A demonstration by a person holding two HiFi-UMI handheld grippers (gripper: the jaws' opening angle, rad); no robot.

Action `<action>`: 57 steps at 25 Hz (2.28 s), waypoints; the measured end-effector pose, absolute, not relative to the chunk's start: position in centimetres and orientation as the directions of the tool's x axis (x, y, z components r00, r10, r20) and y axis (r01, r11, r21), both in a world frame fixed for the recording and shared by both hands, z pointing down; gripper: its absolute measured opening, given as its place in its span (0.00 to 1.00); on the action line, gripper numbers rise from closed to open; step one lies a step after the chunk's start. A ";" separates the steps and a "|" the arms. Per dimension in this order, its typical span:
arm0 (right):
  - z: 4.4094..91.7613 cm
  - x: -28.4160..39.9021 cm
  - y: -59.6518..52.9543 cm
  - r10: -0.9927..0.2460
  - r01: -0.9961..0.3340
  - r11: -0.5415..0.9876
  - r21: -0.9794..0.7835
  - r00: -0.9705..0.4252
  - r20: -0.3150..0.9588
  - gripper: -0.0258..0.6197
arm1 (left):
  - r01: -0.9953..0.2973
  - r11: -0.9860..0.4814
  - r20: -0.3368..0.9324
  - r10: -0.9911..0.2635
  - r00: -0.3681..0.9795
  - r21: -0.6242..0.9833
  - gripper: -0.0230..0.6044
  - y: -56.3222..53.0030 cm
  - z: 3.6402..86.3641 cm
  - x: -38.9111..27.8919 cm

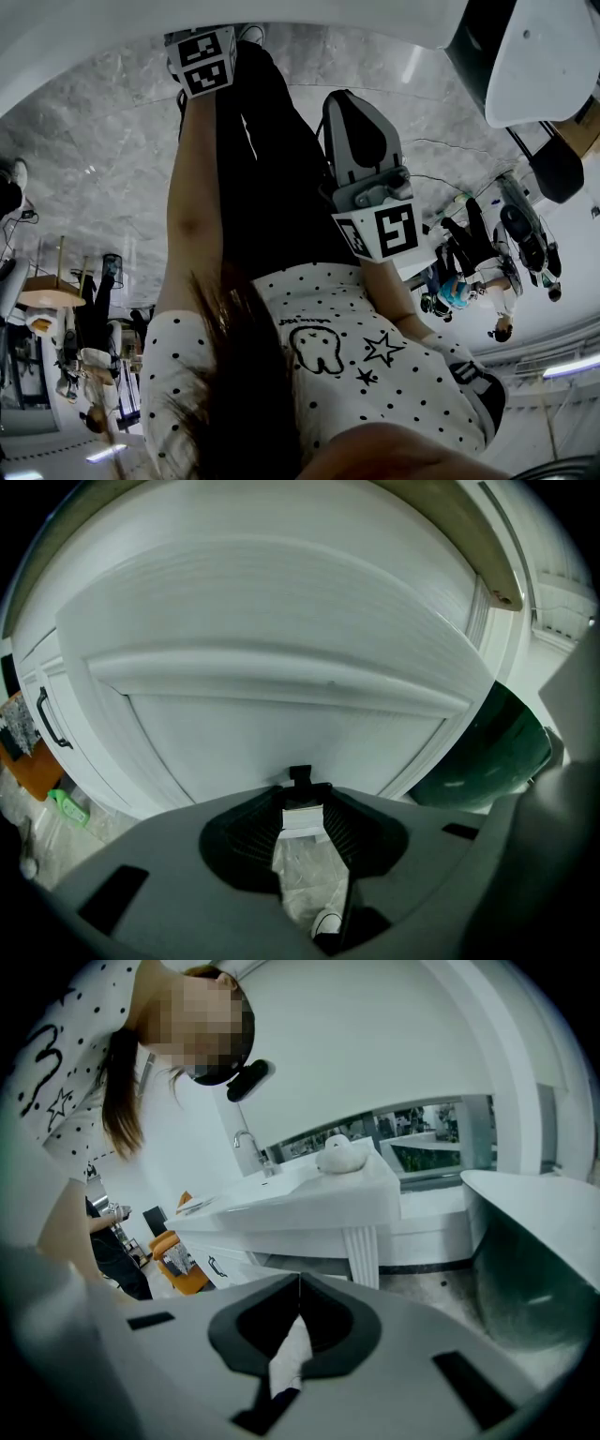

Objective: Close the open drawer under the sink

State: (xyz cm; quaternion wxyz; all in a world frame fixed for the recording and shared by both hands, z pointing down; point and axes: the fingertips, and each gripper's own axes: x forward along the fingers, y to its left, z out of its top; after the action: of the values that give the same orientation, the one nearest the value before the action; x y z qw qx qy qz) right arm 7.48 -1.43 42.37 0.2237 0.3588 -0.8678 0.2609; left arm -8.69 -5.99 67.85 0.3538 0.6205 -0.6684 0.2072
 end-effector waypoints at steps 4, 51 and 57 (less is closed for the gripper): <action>42.5 7.7 -1.3 -0.505 -0.741 0.604 -0.294 -0.641 0.577 0.06 | -0.974 0.149 0.728 -0.685 0.025 0.173 0.25 -6.4 67.8 -8.6; 42.1 8.3 -2.0 -0.511 -0.756 0.586 -0.292 -0.624 0.592 0.06 | -0.972 0.164 0.694 -0.720 0.000 0.169 0.25 -10.9 66.3 -9.5; 42.4 8.2 -1.0 -0.512 -0.755 0.589 -0.287 -0.624 0.590 0.06 | -0.971 0.164 0.694 -0.720 0.003 0.175 0.25 -10.5 66.8 -9.5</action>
State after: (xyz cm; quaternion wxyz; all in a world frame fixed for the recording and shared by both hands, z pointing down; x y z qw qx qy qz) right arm 8.16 -0.96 42.45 0.2294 0.3678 -0.8614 0.2647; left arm -9.54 -10.45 66.84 0.3423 0.6200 -0.6819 0.1831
